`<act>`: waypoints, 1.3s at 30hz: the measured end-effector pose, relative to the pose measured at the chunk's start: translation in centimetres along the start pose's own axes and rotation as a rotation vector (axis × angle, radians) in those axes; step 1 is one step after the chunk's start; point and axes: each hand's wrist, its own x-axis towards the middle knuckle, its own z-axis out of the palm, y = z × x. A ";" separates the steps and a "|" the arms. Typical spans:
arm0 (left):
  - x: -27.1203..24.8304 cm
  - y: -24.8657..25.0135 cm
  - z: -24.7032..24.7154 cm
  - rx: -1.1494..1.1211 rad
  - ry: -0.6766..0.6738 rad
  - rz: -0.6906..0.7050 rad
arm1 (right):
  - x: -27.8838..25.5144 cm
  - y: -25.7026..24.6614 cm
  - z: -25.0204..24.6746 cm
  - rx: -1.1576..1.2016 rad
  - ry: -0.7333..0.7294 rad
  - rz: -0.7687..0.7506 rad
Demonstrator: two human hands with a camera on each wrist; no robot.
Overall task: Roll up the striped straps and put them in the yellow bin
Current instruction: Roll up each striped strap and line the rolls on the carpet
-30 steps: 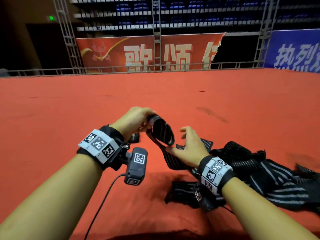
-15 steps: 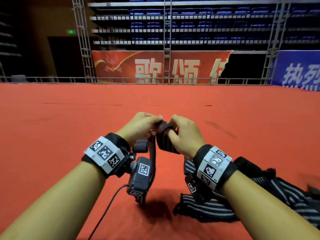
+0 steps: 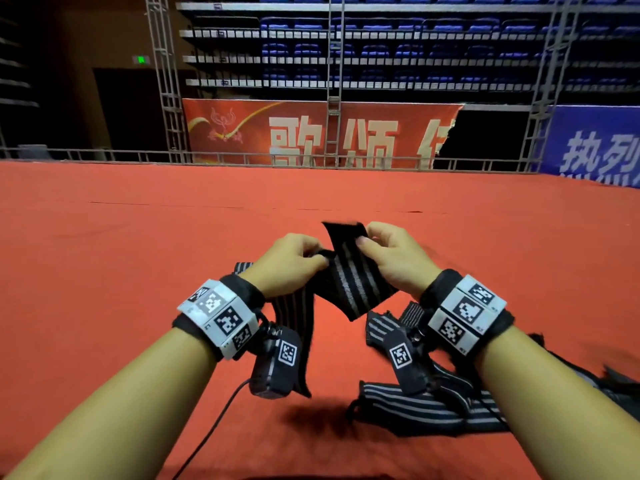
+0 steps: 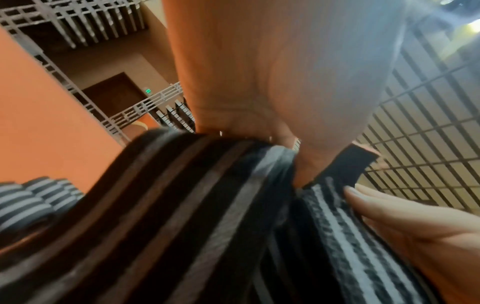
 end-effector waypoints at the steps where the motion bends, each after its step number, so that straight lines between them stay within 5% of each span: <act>1: 0.2 0.0 -0.1 0.011 -0.005 0.001 | -0.3 0.0 -0.3 0.015 -0.033 -0.009; 10: 0.5 -3.5 -0.6 0.177 -0.022 -0.139 | -2.7 -3.0 -3.7 0.200 0.076 -0.155; 16: -0.3 2.6 0.7 -0.357 0.009 0.077 | -2.9 -4.0 -2.6 0.100 0.109 -0.110; 19: -0.4 5.0 0.7 -0.315 0.053 0.196 | -3.1 -4.5 -2.3 0.100 0.136 -0.114; 23: -0.1 5.6 0.5 -0.162 0.342 0.159 | -3.1 -5.3 -2.5 0.013 0.290 -0.163; 29: -1.8 8.0 0.9 -0.524 0.208 0.142 | -4.8 -8.3 -1.7 -0.014 0.238 -0.185; 33: -3.1 8.4 0.1 -0.544 0.214 0.291 | -6.0 -10.4 -1.8 0.134 0.080 -0.204; 36: -4.1 8.7 -1.0 -0.500 0.261 0.352 | -6.7 -11.8 -2.3 0.227 0.118 -0.204; 39: -5.0 9.5 -2.2 -0.452 0.254 0.389 | -6.6 -12.1 -3.0 0.082 0.271 -0.207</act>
